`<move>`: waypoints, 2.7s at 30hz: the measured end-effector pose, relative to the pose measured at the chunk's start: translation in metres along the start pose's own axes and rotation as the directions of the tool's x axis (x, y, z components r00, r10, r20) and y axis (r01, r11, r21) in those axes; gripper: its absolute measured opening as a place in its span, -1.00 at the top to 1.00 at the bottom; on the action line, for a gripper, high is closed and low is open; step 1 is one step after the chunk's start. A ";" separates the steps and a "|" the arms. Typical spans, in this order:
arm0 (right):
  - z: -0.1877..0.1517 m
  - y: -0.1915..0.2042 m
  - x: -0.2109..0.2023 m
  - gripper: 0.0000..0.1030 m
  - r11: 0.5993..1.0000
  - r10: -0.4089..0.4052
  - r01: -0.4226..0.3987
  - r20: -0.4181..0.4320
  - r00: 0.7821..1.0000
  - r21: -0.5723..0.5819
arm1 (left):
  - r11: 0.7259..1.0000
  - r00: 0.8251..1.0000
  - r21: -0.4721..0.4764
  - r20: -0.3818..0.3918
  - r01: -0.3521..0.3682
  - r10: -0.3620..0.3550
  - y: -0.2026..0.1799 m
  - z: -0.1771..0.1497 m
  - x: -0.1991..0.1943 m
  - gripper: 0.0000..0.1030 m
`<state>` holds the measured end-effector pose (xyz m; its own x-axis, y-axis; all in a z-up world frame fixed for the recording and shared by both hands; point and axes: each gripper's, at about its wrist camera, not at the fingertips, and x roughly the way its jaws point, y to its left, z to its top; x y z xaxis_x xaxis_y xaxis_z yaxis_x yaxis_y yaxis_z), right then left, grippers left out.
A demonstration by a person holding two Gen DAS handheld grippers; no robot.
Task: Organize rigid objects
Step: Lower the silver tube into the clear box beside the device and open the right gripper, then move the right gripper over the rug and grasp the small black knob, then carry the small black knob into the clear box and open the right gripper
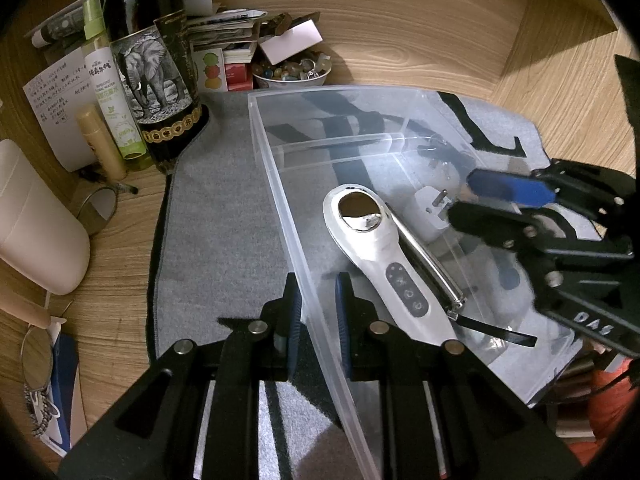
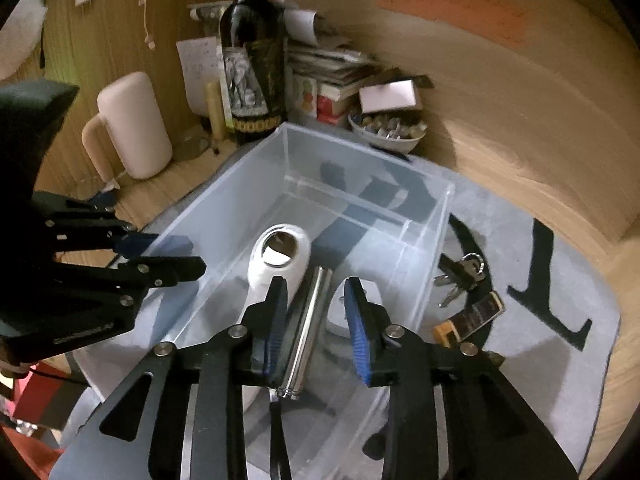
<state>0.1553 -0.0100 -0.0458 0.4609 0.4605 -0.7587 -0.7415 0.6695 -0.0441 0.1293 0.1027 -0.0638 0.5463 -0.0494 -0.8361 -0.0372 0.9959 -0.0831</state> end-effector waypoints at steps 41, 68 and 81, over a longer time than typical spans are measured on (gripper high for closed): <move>-0.080 -0.078 -0.002 -0.01 0.975 -0.037 0.056 -0.090 0.995 0.217 | 1.000 1.000 0.002 -0.002 -0.006 0.006 0.001 0.000 0.000 0.69; -0.057 -0.072 -0.045 0.58 0.979 -0.139 0.127 0.062 0.988 0.161 | 1.000 1.000 0.003 -0.001 -0.007 0.007 0.001 -0.001 0.000 0.69; -0.013 -0.049 -0.068 0.58 0.991 -0.116 0.100 0.192 0.975 0.092 | 1.000 1.000 0.003 -0.002 -0.007 0.007 0.001 -0.001 0.000 0.69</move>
<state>0.1538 -0.0814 -0.0006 0.6287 0.4831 -0.6094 -0.6440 0.7627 -0.0598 0.1287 0.1034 -0.0646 0.5448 -0.0420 -0.8375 -0.0391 0.9964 -0.0755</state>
